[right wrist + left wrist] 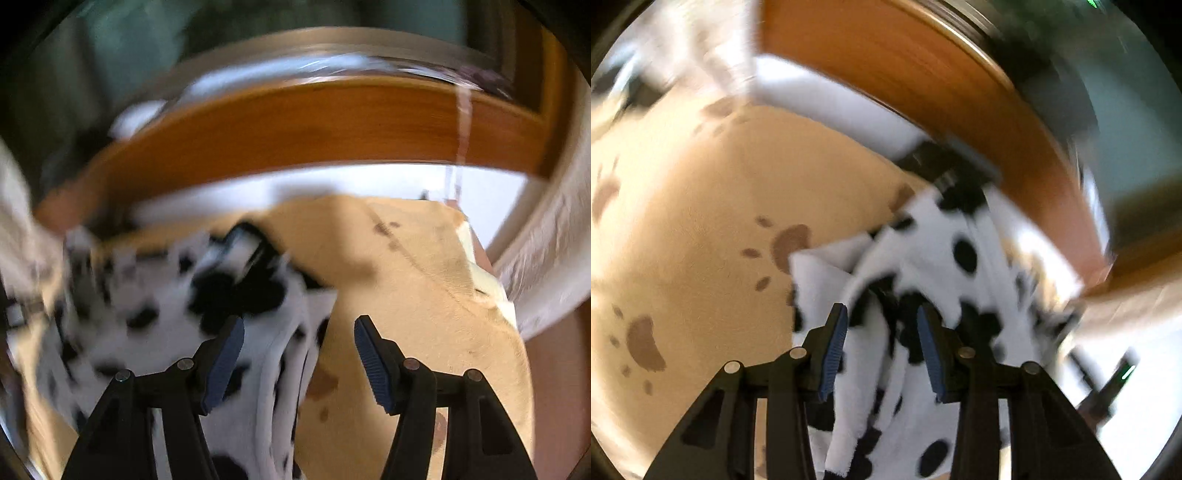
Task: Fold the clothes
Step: 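Lift the held fleece edge and fold it toward the headboard with both grippers, then lay the fleece edge down near the headboard with both grippers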
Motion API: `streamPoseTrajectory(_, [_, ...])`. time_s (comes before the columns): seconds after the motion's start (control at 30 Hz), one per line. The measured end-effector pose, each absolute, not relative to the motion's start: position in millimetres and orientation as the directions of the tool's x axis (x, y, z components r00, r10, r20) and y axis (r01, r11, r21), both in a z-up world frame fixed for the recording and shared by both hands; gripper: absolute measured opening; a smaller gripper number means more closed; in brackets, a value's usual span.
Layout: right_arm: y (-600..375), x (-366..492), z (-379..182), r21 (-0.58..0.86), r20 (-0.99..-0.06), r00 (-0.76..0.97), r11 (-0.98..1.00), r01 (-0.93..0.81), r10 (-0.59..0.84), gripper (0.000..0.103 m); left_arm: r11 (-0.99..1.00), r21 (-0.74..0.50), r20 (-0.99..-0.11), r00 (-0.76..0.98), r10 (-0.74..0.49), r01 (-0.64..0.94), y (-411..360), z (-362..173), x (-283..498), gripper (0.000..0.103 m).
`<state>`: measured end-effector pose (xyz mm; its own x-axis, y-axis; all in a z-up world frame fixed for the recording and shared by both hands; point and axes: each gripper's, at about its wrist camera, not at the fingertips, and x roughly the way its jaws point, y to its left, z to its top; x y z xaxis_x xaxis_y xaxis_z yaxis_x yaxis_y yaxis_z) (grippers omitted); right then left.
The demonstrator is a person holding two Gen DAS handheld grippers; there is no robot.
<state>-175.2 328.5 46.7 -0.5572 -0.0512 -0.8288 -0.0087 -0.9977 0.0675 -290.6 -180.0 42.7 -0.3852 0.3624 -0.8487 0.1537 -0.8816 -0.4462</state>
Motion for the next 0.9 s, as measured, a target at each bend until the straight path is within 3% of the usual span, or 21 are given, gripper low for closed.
streamPoseTrajectory(0.3, [325, -201, 39, -0.039, -0.850, -0.526, -0.992, 0.119, -0.030, 0.066, -0.974, -0.225, -0.886, -0.416, 0.206, -0.004, -135, 38, -352, 0.048])
streamPoseTrajectory(0.37, [319, -211, 38, -0.099, -0.853, -0.522, -0.981, 0.165, -0.002, 0.066, -0.970, -0.242, -0.890, -0.391, 0.236, -0.034, -136, 31, -366, 0.053])
streamPoseTrajectory(0.43, [313, -223, 37, -0.115, -0.862, -0.507, -0.967, 0.227, -0.017, 0.067, -0.950, -0.307, -0.883, -0.358, 0.305, -0.053, -137, 22, -376, 0.064])
streamPoseTrajectory(0.5, [306, -236, 34, -0.102, -0.872, -0.487, -0.954, 0.282, -0.050, 0.079, -0.931, -0.360, -0.875, -0.323, 0.361, -0.065, -135, 15, -382, 0.082])
streamPoseTrajectory(0.67, [302, -271, 23, 0.046, -0.887, -0.422, -0.947, 0.317, -0.185, 0.080, -0.931, -0.360, -0.882, -0.307, 0.358, -0.052, -135, 3, -393, 0.082])
streamPoseTrajectory(0.7, [304, -277, 21, 0.098, -0.886, -0.406, -0.946, 0.308, -0.224, 0.079, -0.934, -0.354, -0.883, -0.313, 0.350, -0.046, -136, 1, -395, 0.081])
streamPoseTrajectory(0.73, [305, -281, 20, 0.142, -0.883, -0.394, -0.945, 0.296, -0.256, 0.068, -0.936, -0.351, -0.883, -0.320, 0.344, -0.037, -137, 0, -396, 0.080])
streamPoseTrajectory(0.77, [305, -283, 18, 0.165, -0.880, -0.389, -0.944, 0.285, -0.271, 0.060, -0.935, -0.353, -0.880, -0.330, 0.341, -0.023, -140, -1, -397, 0.070])
streamPoseTrajectory(0.8, [307, -284, 17, 0.167, -0.882, -0.390, -0.950, 0.263, -0.264, 0.042, -0.935, -0.355, -0.878, -0.341, 0.336, -0.007, -144, -2, -398, 0.051])
streamPoseTrajectory(0.83, [309, -284, 16, 0.171, -0.881, -0.396, -0.956, 0.239, -0.257, 0.031, -0.934, -0.357, -0.874, -0.358, 0.328, 0.018, -149, -1, -398, 0.042])
streamPoseTrajectory(0.87, [313, -283, 18, 0.184, -0.875, -0.409, -0.960, 0.212, -0.258, 0.030, -0.928, -0.370, -0.867, -0.380, 0.323, 0.055, -156, -1, -397, 0.033])
streamPoseTrajectory(0.9, [321, -282, 21, 0.204, -0.866, -0.428, -0.964, 0.167, -0.258, 0.028, -0.912, -0.398, -0.855, -0.400, 0.331, 0.098, -165, -2, -396, 0.031])
